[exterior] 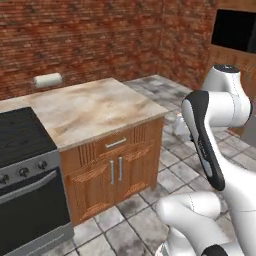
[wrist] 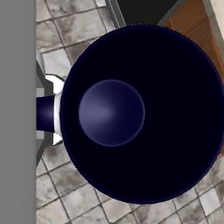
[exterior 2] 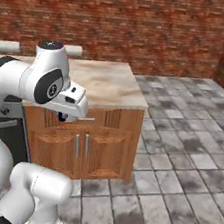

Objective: Clear the mugs and bowl far away from the sink.

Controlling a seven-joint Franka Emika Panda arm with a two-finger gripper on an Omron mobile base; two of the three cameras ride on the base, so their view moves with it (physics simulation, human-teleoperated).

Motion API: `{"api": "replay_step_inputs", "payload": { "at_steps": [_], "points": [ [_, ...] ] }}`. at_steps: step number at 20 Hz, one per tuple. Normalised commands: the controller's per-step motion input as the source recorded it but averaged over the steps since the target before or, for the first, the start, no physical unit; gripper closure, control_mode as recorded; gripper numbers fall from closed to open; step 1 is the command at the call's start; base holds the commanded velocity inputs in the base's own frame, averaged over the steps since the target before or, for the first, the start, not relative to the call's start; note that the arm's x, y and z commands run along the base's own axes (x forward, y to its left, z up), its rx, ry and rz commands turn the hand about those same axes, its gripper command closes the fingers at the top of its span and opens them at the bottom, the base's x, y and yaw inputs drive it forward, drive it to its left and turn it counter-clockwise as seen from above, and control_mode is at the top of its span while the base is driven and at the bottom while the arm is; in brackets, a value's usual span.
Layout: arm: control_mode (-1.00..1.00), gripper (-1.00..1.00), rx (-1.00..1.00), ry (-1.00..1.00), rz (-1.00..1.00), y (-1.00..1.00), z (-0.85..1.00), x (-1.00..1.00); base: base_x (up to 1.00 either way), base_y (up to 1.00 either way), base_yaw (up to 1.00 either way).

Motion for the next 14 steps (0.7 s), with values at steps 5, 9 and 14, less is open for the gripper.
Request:
{"api": "replay_step_inputs", "payload": {
  "at_steps": [5, 9, 14],
  "points": [
    [1.00, 1.00, 0.00, 0.00, 0.00, 0.00, 0.00, 0.00, 0.11, 0.00, 0.96],
    [1.00, 1.00, 0.00, 0.00, 0.00, 0.00, 0.00, 0.00, 0.05, -0.21, 0.73],
    [1.00, 1.00, 0.00, 0.00, 0.00, 0.00, 0.00, 0.00, 0.30, -0.27, 0.30]
  ]
}}
